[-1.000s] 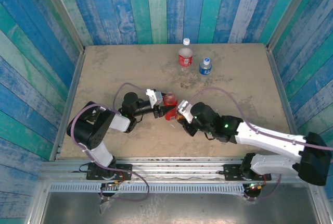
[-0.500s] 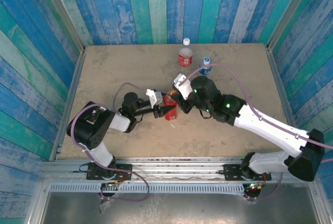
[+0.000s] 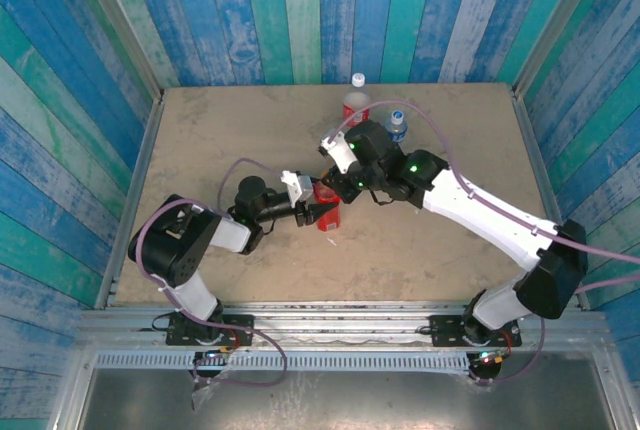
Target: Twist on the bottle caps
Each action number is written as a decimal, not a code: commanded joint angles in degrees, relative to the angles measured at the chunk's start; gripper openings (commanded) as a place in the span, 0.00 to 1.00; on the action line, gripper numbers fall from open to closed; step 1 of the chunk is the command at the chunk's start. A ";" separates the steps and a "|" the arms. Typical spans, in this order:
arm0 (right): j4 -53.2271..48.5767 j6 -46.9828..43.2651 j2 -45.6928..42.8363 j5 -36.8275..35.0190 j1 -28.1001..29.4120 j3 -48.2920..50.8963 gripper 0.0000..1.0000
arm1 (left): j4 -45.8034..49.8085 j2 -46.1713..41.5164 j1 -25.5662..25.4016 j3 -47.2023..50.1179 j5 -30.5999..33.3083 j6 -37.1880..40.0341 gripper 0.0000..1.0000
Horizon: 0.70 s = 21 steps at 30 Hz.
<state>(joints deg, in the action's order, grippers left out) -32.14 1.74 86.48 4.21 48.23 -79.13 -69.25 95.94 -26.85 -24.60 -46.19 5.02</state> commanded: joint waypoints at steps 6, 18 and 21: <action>-7.77 0.18 2.85 0.57 -0.15 -4.18 0.31 | 2.62 0.63 -0.28 0.10 -0.12 0.83 0.60; -9.71 -1.58 5.16 2.89 1.11 -5.08 0.33 | 3.69 0.22 -0.35 -0.19 0.06 0.79 0.60; -10.40 -2.30 4.85 2.02 1.79 -4.63 0.33 | 3.86 0.38 -0.31 -0.32 0.05 0.69 0.60</action>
<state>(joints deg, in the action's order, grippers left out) -38.61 0.71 90.59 4.73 48.38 -85.34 -69.01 95.94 -26.70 -24.60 -46.09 4.95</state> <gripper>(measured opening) 0.331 0.601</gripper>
